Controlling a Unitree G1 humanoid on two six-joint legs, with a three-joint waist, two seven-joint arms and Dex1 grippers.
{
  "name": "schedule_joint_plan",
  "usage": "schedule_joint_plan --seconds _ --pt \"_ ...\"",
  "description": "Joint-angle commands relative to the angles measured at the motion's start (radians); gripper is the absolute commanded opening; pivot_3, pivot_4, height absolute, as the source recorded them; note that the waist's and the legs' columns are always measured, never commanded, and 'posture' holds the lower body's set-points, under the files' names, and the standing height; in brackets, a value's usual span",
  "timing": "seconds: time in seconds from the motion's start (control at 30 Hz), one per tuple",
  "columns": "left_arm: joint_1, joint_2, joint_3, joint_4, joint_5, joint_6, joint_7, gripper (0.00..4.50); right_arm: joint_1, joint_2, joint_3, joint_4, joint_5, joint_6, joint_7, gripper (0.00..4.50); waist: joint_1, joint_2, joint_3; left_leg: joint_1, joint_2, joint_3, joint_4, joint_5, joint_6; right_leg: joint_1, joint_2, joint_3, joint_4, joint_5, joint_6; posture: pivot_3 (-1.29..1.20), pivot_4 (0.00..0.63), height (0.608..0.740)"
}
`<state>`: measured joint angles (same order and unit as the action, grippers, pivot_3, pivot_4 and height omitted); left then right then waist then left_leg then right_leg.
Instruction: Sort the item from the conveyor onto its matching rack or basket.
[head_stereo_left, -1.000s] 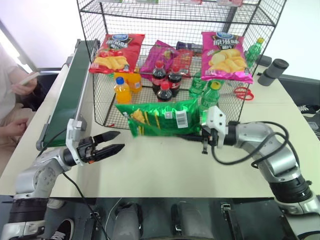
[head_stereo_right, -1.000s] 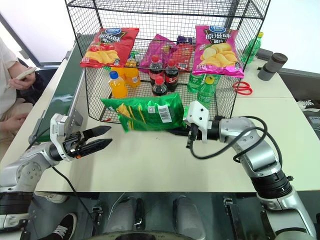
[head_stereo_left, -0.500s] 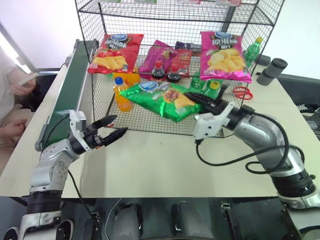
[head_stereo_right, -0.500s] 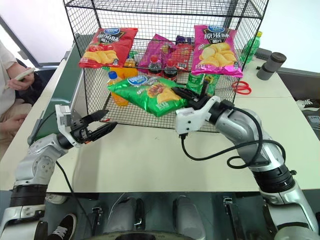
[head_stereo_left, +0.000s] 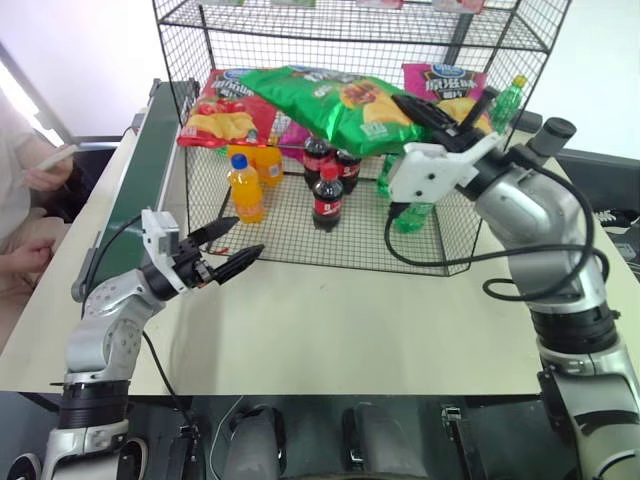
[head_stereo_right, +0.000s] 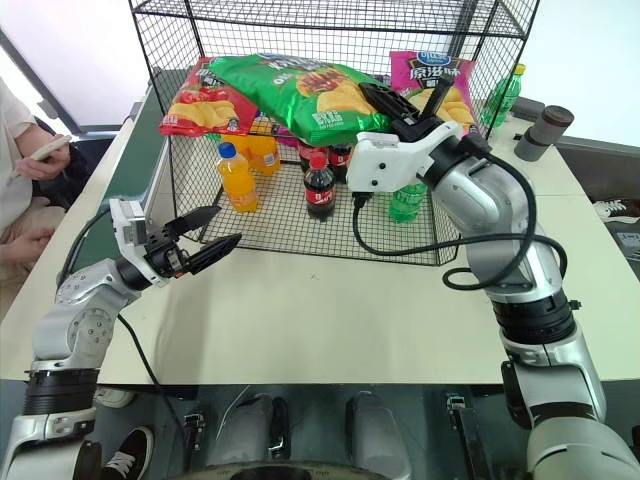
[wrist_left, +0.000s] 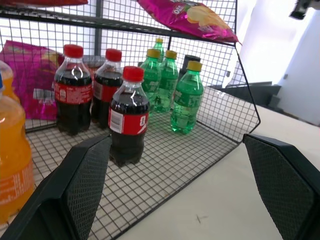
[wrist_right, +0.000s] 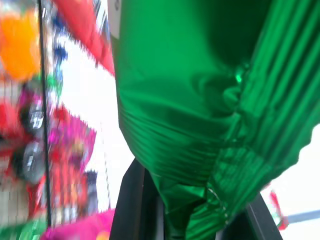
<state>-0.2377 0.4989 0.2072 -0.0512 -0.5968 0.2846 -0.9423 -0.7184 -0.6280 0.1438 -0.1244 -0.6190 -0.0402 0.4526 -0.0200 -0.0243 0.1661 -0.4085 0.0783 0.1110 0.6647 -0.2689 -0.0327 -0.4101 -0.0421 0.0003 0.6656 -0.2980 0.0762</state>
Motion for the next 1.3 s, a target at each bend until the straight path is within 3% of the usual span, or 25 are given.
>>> schedule_joint_plan --seconds 0.03,0.53,0.97,1.3 --pt "-0.004 0.004 -0.015 -0.047 0.035 -0.032 0.024 4.47 -0.105 0.015 0.014 0.102 -0.075 0.025 -0.085 0.25 -0.001 0.0 0.0 0.0 0.0 0.0 0.0 0.0 0.0 -0.001 0.0 0.0 0.0 0.0 0.0 0.0 0.15 0.74" --pt "0.044 -0.061 -0.052 -0.189 0.238 -0.113 0.313 4.47 -0.189 0.123 0.097 0.281 -0.177 0.177 -0.188 0.25 0.001 0.0 0.0 -0.001 0.0 0.002 -0.001 0.0 -0.001 -0.002 0.0 0.001 0.0 0.0 0.0 0.0 0.15 0.74" --pt "0.038 -0.125 -0.076 -0.286 0.249 -0.103 0.427 4.47 -0.189 0.12 0.111 0.356 -0.16 0.185 -0.208 0.25 0.001 0.0 0.0 -0.001 0.0 0.002 -0.001 0.002 -0.003 -0.002 0.0 0.001 0.0 0.0 0.0 0.0 0.15 0.74" --pt "0.018 -0.153 -0.094 -0.295 0.21 -0.089 0.426 4.47 -0.185 0.144 0.109 0.352 -0.127 0.191 -0.216 0.25 0.001 0.0 0.0 -0.001 0.0 0.002 -0.001 0.002 -0.003 -0.002 0.0 0.001 0.0 0.0 0.0 0.0 0.15 0.74"
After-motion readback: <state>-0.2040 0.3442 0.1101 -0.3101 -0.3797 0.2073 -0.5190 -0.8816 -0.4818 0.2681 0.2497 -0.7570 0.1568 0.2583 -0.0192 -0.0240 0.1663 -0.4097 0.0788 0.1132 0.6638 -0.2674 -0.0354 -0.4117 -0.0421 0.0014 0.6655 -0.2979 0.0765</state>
